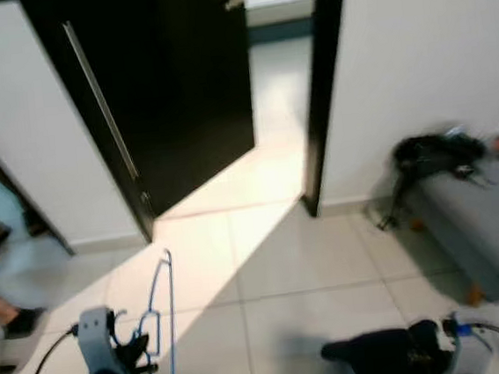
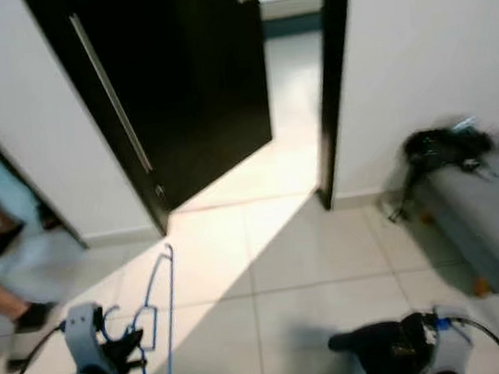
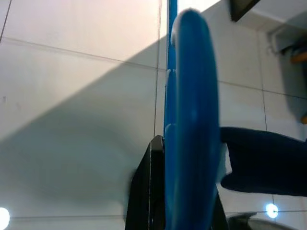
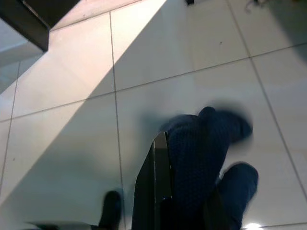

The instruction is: Hang hanger

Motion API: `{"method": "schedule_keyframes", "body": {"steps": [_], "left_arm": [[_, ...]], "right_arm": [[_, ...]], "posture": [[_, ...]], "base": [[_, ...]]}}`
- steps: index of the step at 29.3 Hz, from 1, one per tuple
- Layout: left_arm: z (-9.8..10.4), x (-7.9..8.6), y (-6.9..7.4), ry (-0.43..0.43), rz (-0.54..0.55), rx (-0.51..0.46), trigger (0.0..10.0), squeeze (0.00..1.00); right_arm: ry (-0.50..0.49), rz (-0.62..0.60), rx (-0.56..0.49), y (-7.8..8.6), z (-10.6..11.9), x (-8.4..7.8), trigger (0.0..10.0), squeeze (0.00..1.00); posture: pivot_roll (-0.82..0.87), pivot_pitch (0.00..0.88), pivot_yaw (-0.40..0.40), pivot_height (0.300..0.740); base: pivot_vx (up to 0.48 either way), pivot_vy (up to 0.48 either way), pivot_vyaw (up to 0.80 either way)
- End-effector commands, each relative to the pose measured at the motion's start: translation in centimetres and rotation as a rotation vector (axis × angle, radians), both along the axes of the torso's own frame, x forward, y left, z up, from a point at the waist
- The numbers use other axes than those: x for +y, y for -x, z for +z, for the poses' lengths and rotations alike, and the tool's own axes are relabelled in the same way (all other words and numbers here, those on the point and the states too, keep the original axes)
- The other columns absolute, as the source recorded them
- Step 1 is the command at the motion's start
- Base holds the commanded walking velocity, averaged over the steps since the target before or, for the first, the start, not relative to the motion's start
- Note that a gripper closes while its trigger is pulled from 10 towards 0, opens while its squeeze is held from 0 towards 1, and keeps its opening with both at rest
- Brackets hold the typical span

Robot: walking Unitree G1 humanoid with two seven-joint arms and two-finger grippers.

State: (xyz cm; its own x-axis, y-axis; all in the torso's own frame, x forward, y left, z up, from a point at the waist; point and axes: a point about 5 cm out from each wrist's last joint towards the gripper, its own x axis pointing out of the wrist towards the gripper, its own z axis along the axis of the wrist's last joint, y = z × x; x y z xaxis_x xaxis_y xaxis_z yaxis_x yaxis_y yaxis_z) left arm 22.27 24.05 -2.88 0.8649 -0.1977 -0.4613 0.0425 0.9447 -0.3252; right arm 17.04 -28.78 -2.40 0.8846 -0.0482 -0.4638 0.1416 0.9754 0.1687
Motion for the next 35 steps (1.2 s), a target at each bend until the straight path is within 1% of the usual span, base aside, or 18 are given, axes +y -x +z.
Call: {"method": "schedule_keyframes", "body": {"steps": [1,2,5,13,21,26,35], "left_arm": [[0.2,0.3,0.1,-0.008,-0.010,-0.014,10.0,0.00],[0.2,0.3,0.1,-0.008,-0.010,-0.014,10.0,0.00],[-0.6,0.3,1.3,-0.005,-0.017,0.013,10.0,0.00],[-1.1,0.4,2.3,0.003,-0.044,0.026,10.0,0.00],[-1.1,0.4,2.4,0.006,-0.045,0.026,10.0,0.00],[0.4,-0.2,1.6,0.016,-0.071,-0.044,10.0,0.00],[0.8,-0.5,1.4,0.019,-0.073,-0.056,10.0,0.00]], "right_arm": [[-0.009,0.015,-0.027,-0.3,0.6,0.1,10.0,0.00],[-0.009,0.015,-0.027,-0.3,0.6,0.1,10.0,0.00],[-0.018,0.031,-0.001,0.6,0.2,0.1,10.0,0.00],[-0.022,0.044,0.004,1.3,0.3,0.2,10.0,0.00],[-0.021,0.044,0.004,1.6,0.5,0.1,10.0,0.00],[-0.022,0.046,0.012,2.0,0.5,-0.1,10.0,0.00],[-0.023,0.045,0.014,2.1,0.6,0.1,10.0,0.00]], "posture": [[0.05,0.142,-0.007,0.740],[0.05,0.142,-0.007,0.740],[0.05,0.124,-0.015,0.740],[0.04,0.161,-0.012,0.740],[0.03,0.170,-0.006,0.740],[0.03,0.181,-0.014,0.740],[0.03,0.186,-0.008,0.740]], "base": [[0.000,0.000,0.80],[0.000,0.000,0.80],[0.000,0.000,0.80],[0.000,0.000,0.80],[0.000,0.000,0.80],[0.000,0.000,0.80],[0.000,0.000,0.80]]}}
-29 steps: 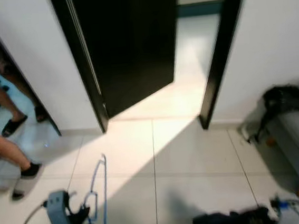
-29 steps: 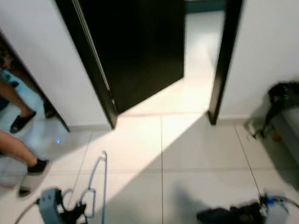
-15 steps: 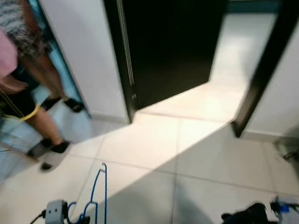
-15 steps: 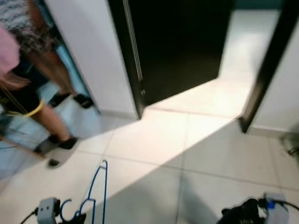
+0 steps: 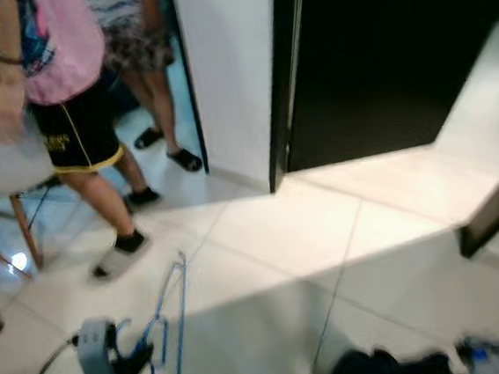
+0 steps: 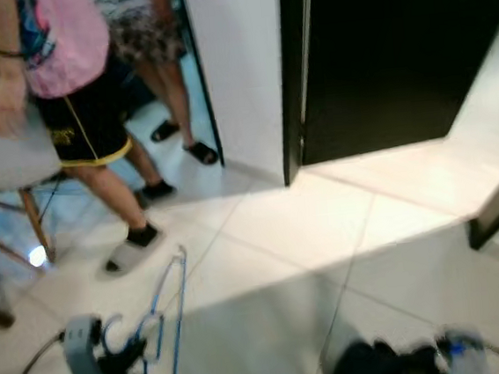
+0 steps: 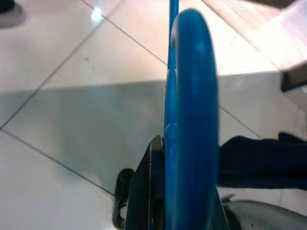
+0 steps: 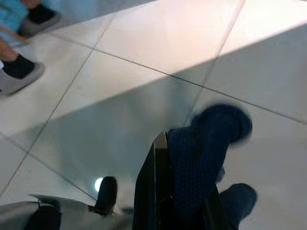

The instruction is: Hang hanger

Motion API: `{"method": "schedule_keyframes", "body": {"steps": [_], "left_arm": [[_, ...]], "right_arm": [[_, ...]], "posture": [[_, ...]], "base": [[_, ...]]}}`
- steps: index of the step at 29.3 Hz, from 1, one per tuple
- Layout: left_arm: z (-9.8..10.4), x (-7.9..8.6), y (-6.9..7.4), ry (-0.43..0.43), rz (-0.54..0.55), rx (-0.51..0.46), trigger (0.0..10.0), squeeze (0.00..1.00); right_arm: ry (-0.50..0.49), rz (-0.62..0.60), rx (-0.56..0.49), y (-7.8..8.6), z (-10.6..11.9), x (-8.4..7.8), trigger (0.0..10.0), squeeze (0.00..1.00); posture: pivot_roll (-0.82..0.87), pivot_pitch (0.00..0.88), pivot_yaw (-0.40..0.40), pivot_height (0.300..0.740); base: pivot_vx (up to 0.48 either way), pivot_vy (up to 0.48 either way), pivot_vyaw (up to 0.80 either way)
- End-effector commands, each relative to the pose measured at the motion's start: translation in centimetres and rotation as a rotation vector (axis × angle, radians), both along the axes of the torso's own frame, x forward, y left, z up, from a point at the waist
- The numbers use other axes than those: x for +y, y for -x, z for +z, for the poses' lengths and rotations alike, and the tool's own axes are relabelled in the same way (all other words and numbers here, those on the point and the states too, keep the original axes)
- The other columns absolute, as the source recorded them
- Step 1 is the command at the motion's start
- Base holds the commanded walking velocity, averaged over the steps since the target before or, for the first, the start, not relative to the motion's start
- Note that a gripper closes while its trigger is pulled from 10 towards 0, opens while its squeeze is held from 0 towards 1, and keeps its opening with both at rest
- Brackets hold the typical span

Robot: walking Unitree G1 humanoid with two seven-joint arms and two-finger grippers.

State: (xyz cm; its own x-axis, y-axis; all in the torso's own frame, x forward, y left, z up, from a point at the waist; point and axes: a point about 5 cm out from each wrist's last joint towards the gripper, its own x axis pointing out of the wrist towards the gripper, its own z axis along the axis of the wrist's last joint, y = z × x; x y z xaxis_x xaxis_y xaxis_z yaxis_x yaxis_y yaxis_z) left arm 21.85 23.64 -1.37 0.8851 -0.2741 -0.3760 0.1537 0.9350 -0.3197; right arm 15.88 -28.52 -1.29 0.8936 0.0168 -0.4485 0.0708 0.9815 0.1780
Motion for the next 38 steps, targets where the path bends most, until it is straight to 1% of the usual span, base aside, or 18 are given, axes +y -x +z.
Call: {"method": "schedule_keyframes", "body": {"steps": [1,4,10,38], "left_arm": [[-0.7,-0.1,1.0,0.015,0.011,0.040,10.0,0.00],[-0.6,-0.2,0.9,0.016,0.010,0.038,10.0,0.00],[0.2,-0.5,1.0,0.022,0.013,0.042,10.0,0.00],[1.2,-1.0,0.9,0.022,0.017,0.062,10.0,0.00]], "right_arm": [[-0.015,-0.025,0.032,1.0,-0.5,-0.2,10.0,0.00],[-0.015,-0.026,0.032,1.0,-0.5,-0.1,10.0,0.00],[-0.016,-0.026,0.031,0.9,-0.5,-0.1,10.0,0.00],[-0.013,-0.021,0.024,0.5,-0.2,-0.3,10.0,0.00]], "posture": [[0.03,0.187,-0.008,0.740],[0.03,0.188,-0.008,0.740],[0.03,0.199,-0.003,0.740],[0.03,0.211,-0.008,0.740]], "base": [[0.000,0.000,0.80],[0.000,0.000,0.80],[0.000,0.000,0.80],[0.000,0.000,0.80]]}}
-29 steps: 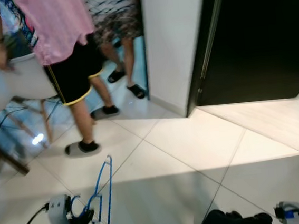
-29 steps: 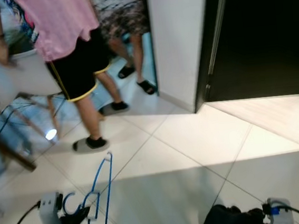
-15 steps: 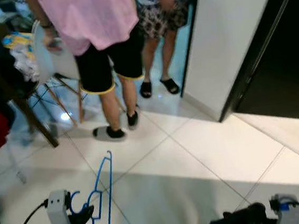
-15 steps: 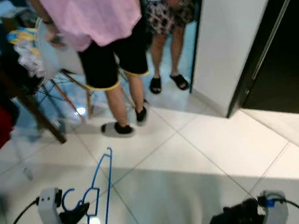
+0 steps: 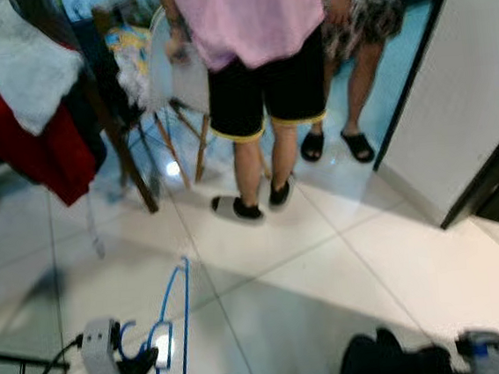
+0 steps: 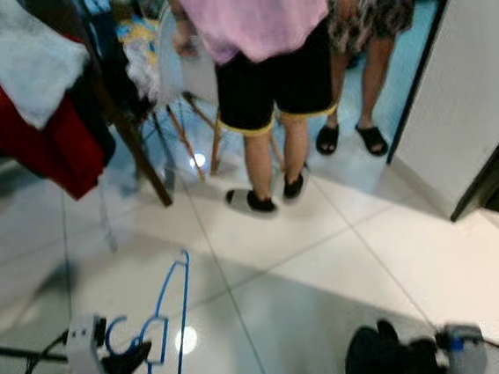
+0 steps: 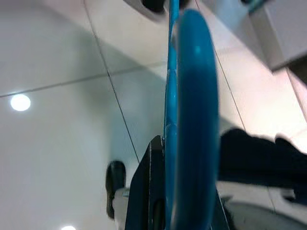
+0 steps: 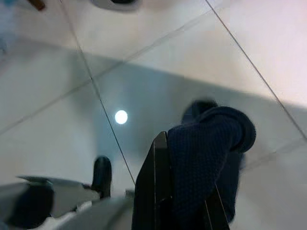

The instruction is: Hang hanger

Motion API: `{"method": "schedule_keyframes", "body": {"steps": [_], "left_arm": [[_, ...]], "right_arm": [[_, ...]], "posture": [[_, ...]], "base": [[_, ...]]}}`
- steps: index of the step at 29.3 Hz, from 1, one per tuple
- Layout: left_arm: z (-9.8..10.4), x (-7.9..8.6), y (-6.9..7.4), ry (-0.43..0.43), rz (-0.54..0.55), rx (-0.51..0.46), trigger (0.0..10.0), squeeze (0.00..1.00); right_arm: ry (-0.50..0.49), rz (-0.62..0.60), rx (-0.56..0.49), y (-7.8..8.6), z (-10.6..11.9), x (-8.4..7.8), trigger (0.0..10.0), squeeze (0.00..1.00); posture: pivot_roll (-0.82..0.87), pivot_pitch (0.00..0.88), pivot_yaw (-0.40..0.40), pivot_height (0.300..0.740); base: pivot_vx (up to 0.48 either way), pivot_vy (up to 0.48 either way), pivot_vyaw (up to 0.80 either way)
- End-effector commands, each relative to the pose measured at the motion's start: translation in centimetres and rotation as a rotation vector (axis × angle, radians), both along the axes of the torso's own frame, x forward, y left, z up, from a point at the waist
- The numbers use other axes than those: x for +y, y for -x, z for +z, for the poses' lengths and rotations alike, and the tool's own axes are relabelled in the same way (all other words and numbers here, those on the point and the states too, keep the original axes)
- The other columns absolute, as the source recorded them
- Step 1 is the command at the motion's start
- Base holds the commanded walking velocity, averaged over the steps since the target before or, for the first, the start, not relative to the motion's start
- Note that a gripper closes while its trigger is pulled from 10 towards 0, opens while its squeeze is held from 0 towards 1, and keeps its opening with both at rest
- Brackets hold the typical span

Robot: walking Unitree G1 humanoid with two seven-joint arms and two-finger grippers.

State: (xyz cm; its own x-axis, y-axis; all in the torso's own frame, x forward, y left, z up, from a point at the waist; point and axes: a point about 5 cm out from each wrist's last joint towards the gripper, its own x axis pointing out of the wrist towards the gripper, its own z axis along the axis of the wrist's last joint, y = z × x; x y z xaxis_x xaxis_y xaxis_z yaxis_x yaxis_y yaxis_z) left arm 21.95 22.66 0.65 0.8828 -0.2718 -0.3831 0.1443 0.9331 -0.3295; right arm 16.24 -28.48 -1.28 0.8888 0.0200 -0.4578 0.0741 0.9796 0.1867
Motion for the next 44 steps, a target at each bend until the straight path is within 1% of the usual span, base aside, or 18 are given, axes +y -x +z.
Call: {"method": "schedule_keyframes", "body": {"steps": [1,9,11,13,16,18,19,22,23,24,25,28,30,31,34,36,39,44], "left_arm": [[-0.8,0.0,1.0,0.013,0.009,0.053,10.0,0.00],[-0.8,-0.1,0.9,0.004,0.003,0.059,10.0,0.00],[-0.7,0.0,0.7,-0.022,-0.009,0.050,10.0,0.00],[0.0,-0.1,-0.2,-0.094,-0.045,0.001,10.0,0.00],[2.1,0.0,-2.2,-0.109,-0.024,-0.094,10.0,0.00],[4.6,-0.6,-4.1,-0.130,-0.062,-0.193,10.0,0.00],[4.6,-0.6,-4.1,-0.130,-0.062,-0.193,10.0,0.00],[9.3,-1.8,-6.7,-0.143,-0.078,-0.360,10.0,0.00],[9.3,-1.8,-6.7,-0.143,-0.078,-0.360,10.0,0.00],[11.8,-2.4,-7.7,-0.152,-0.059,-0.447,10.0,0.00],[11.8,-2.4,-7.7,-0.152,-0.059,-0.447,10.0,0.00],[13.6,-2.9,-8.3,-0.168,-0.031,-0.514,10.0,0.00],[15.5,-3.3,-8.8,-0.206,-0.011,-0.588,10.0,0.00],[15.5,-3.3,-8.8,-0.206,-0.011,-0.588,10.0,0.00],[17.9,-3.6,-9.5,-0.244,0.026,-0.663,10.0,0.00],[17.9,-3.6,-9.5,-0.244,0.026,-0.663,10.0,0.00],[19.9,-3.4,-10.1,-0.261,0.067,-0.712,10.0,0.00],[20.8,-3.1,-10.2,-0.283,0.095,-0.726,10.0,0.00]], "right_arm": [[-0.003,-0.020,0.013,0.8,-0.2,-0.4,10.0,0.00],[-0.002,-0.020,0.009,0.8,-0.2,-0.4,10.0,0.00],[0.001,-0.029,-0.032,0.4,0.3,-0.5,10.0,0.00],[0.025,-0.027,-0.120,-1.3,2.0,-0.5,10.0,0.00],[0.014,0.025,-0.308,-4.7,6.9,0.1,10.0,0.00],[0.026,0.202,-0.408,-7.0,11.0,2.3,10.0,0.00],[0.026,0.202,-0.408,-7.0,11.0,2.3,10.0,0.00],[0.055,0.469,-0.550,-8.9,16.8,6.0,10.0,0.00],[0.055,0.469,-0.550,-8.9,16.8,6.0,10.0,0.00],[0.045,0.567,-0.644,-9.5,19.7,7.8,10.0,0.00],[0.045,0.567,-0.644,-9.5,19.7,7.8,10.0,0.00],[0.021,0.634,-0.718,-9.5,22.0,9.2,10.0,0.00],[0.035,0.694,-0.781,-9.5,23.9,10.8,10.0,0.00],[0.035,0.694,-0.781,-9.5,23.9,10.8,10.0,0.00],[0.003,0.718,-0.837,-9.4,25.6,12.1,10.0,0.00],[0.003,0.718,-0.837,-9.4,25.6,12.1,10.0,0.00],[-0.006,0.748,-0.853,-9.4,26.3,13.2,10.0,0.00],[-0.018,0.778,-0.850,-9.2,26.7,13.8,10.0,0.00]], "posture": [[0.03,0.211,-0.008,0.740],[0.03,0.212,-0.005,0.740],[0.04,0.206,-0.001,0.740],[0.04,0.204,0.005,0.740],[0.04,0.200,0.011,0.740],[0.04,0.201,0.011,0.740],[0.04,0.201,0.011,0.740],[0.05,0.196,0.009,0.740],[0.05,0.196,0.009,0.740],[0.05,0.193,0.005,0.740],[0.05,0.193,0.005,0.740],[0.05,0.191,0.002,0.740],[0.05,0.188,-0.002,0.740],[0.05,0.188,-0.002,0.740],[0.05,0.185,-0.002,0.740],[0.05,0.185,-0.002,0.740],[0.05,0.174,0.000,0.740],[0.06,0.173,0.000,0.740]], "base": [[0.000,0.000,0.79],[0.000,0.000,0.80],[0.000,0.000,0.76],[0.000,0.000,0.00],[0.351,0.000,0.00],[0.480,0.000,0.00],[0.480,0.000,0.00],[0.480,0.000,0.00],[0.480,0.000,0.00],[0.480,0.000,0.00],[0.480,0.000,0.00],[0.480,0.000,0.00],[0.480,0.000,0.00],[0.480,0.000,0.00],[0.480,0.000,0.43],[0.480,0.000,0.80],[0.480,0.000,0.80],[0.480,0.000,0.80]]}}
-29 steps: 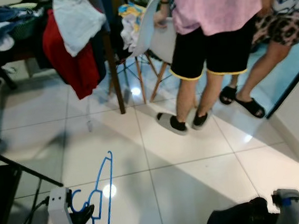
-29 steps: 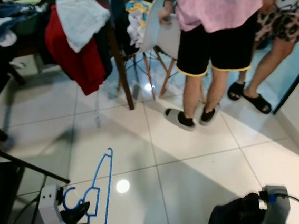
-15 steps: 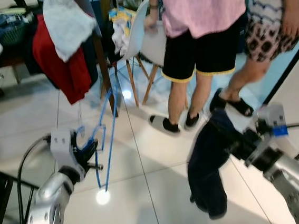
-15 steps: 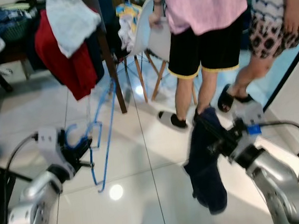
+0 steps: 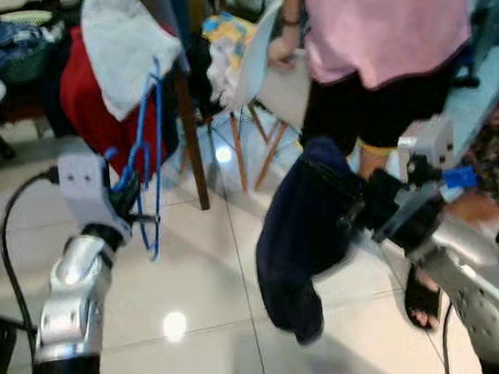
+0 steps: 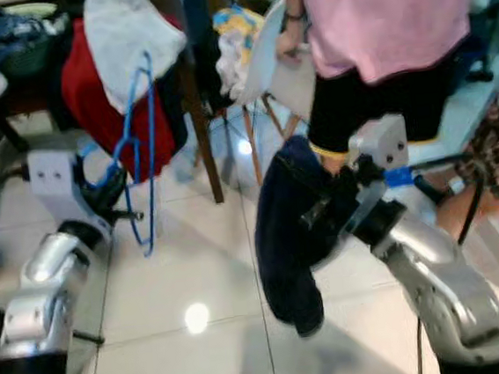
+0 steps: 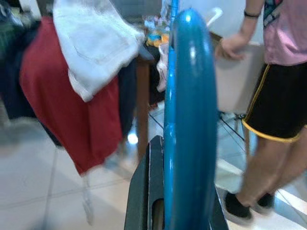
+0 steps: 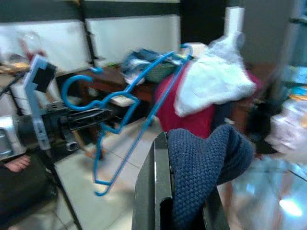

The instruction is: Hang hanger

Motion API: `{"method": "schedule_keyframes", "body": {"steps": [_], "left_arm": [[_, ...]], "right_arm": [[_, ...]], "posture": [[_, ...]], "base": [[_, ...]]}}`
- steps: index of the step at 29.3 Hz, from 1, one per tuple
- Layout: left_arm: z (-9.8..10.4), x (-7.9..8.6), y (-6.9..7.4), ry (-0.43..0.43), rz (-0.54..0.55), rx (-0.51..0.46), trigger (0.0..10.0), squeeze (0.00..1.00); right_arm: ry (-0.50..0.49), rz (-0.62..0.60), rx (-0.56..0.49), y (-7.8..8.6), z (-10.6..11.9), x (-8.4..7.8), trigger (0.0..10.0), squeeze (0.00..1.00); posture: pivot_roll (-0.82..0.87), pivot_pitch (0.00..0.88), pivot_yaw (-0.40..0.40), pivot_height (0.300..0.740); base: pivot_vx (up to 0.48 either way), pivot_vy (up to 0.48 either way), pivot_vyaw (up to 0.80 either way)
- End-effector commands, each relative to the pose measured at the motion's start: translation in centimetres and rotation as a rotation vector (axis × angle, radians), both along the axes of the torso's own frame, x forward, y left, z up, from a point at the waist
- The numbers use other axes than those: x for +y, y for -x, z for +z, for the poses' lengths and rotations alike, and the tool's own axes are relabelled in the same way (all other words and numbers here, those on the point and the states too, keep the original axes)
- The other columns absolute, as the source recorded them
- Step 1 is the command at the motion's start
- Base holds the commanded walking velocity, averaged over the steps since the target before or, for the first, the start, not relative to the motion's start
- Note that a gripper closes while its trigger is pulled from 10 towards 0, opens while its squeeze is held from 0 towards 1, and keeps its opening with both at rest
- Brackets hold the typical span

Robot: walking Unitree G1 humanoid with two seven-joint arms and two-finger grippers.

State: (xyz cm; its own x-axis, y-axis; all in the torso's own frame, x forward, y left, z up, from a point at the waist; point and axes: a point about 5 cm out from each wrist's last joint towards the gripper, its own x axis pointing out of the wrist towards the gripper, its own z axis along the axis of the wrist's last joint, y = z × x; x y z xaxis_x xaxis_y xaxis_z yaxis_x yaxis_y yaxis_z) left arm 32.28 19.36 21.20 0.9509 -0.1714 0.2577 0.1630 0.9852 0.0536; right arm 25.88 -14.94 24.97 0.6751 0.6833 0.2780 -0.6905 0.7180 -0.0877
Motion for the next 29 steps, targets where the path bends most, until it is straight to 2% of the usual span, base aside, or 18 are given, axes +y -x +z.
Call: {"method": "schedule_keyframes", "body": {"steps": [1,6,7,12,13,17,23,29], "left_arm": [[0.2,0.2,0.1,-0.015,0.016,0.000,10.0,0.00],[0.8,0.3,0.1,-0.014,0.033,-0.010,10.0,0.00],[1.6,0.1,0.1,-0.011,0.029,-0.030,10.0,0.00],[2.2,0.0,0.0,-0.007,0.025,-0.046,10.0,0.00],[3.5,-0.2,-0.1,-0.013,0.018,-0.084,10.0,0.00],[4.7,-0.5,-0.1,-0.018,0.011,-0.117,10.0,0.00],[5.0,-0.8,0.0,-0.015,0.003,-0.125,10.0,0.00],[5.0,-1.6,0.1,-0.012,-0.018,-0.124,10.0,0.00]], "right_arm": [[-0.001,0.023,-0.016,0.4,0.5,0.3,10.0,0.00],[-0.010,0.005,-0.009,0.2,0.8,0.4,10.0,0.00],[-0.028,-0.016,-0.009,-0.2,1.2,0.5,10.0,0.00],[-0.034,-0.025,-0.010,-0.4,1.5,0.7,10.0,0.00],[-0.052,-0.025,-0.023,-0.5,2.2,1.2,10.0,0.00],[-0.066,-0.004,-0.055,-0.6,3.4,2.0,10.0,0.00],[-0.067,0.011,-0.075,-0.6,4.0,2.5,10.0,0.00],[-0.079,0.023,-0.117,-1.3,6.0,3.3,10.0,0.00]], "posture": [[0.06,0.173,0.000,0.740],[0.06,0.170,-0.001,0.740],[0.06,0.171,0.000,0.740],[0.07,0.170,0.001,0.740],[0.07,0.171,0.000,0.740],[0.06,0.170,-0.002,0.740],[0.06,0.169,-0.003,0.740],[0.07,0.162,-0.016,0.740]], "base": [[0.480,0.000,0.80],[0.480,0.000,0.80],[0.480,0.000,0.00],[0.480,0.000,0.00],[0.480,0.000,0.00],[0.480,0.000,0.00],[0.480,0.000,0.00],[0.480,0.000,0.00]]}}
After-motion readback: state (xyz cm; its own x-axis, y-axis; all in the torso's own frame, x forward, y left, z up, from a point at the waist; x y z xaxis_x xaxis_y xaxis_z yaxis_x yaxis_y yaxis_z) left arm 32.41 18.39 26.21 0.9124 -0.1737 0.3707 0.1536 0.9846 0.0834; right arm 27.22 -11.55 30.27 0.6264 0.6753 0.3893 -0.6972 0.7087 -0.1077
